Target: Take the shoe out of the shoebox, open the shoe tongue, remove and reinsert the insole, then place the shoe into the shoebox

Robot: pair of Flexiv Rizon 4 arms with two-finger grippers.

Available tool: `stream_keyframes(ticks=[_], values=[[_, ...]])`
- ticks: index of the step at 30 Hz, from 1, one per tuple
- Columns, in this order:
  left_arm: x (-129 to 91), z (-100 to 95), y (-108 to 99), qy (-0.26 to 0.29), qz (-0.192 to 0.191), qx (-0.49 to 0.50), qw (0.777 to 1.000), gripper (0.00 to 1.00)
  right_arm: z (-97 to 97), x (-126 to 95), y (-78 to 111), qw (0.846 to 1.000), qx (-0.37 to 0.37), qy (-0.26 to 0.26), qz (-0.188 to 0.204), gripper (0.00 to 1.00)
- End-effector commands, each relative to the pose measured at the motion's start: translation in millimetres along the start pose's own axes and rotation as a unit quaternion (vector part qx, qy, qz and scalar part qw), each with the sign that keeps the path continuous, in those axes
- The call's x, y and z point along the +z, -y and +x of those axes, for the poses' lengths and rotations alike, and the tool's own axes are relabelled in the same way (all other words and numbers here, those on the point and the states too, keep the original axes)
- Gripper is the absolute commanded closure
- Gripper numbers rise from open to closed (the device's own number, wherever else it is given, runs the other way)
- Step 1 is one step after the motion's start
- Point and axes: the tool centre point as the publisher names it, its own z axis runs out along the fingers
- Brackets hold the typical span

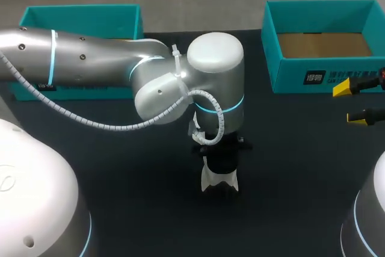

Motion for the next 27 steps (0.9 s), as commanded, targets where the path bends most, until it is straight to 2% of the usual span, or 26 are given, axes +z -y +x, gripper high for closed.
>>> stream_keyframes(ticks=[1,11,19,21,27], values=[[-11.7,7.0,8.7,0.009,-0.010,0.005,1.000,1.00,0.3,0.1,1.5,1.000,0.001,0.001,-0.001,0.00],[13.3,4.3,4.1,-0.007,0.002,0.000,1.000,1.00,0.3,0.1,1.5,1.000,0.001,0.001,-0.001,0.00],[22.3,3.5,-3.3,-0.010,0.005,-0.010,1.000,1.00,0.3,0.1,1.5,1.000,0.001,0.001,-0.001,0.00],[22.1,3.2,-3.0,-0.010,0.002,-0.011,1.000,1.00,0.3,0.1,1.5,1.000,0.001,0.001,-0.001,0.00],[1.0,8.6,-3.9,-0.007,-0.028,-0.008,1.000,1.00,0.3,0.1,1.5,1.000,0.001,0.001,-0.001,0.00]])
